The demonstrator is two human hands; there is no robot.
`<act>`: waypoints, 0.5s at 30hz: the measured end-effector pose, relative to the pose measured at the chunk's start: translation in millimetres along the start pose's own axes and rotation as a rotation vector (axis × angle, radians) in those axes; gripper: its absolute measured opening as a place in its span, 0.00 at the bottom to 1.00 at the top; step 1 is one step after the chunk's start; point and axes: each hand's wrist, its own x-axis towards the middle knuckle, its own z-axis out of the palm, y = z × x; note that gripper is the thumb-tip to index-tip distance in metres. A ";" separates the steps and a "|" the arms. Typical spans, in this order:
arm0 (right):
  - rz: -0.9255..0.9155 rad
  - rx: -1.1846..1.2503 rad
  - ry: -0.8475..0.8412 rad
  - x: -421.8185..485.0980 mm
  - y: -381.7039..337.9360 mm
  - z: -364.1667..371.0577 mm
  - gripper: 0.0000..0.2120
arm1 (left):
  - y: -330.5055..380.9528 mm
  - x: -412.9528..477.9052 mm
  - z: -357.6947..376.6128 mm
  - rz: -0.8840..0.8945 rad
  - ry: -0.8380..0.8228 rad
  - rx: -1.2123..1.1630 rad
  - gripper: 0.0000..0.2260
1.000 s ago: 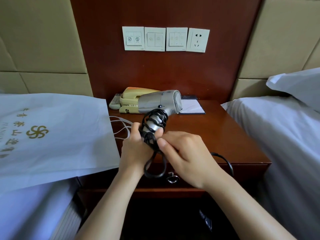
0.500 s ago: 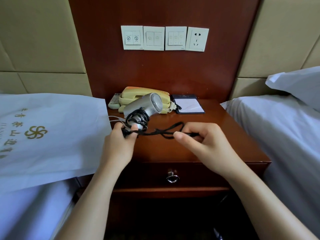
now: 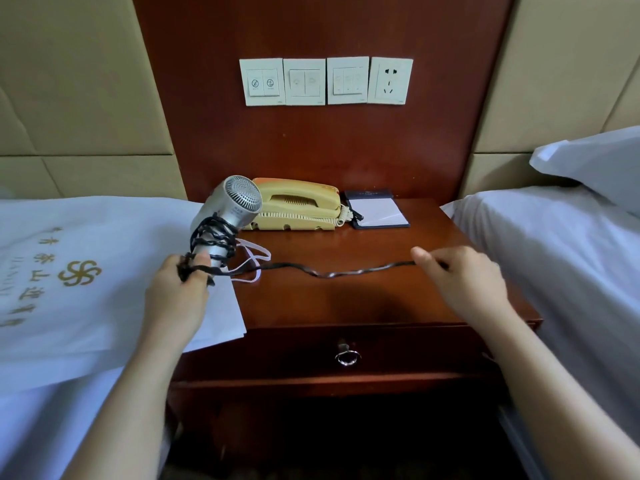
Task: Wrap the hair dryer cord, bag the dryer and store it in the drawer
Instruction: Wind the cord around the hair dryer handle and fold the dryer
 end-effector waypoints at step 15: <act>-0.356 0.020 -0.695 -24.4 -33.2 28.7 0.09 | 30.5 -32.6 46.6 0.058 -0.121 -0.071 0.16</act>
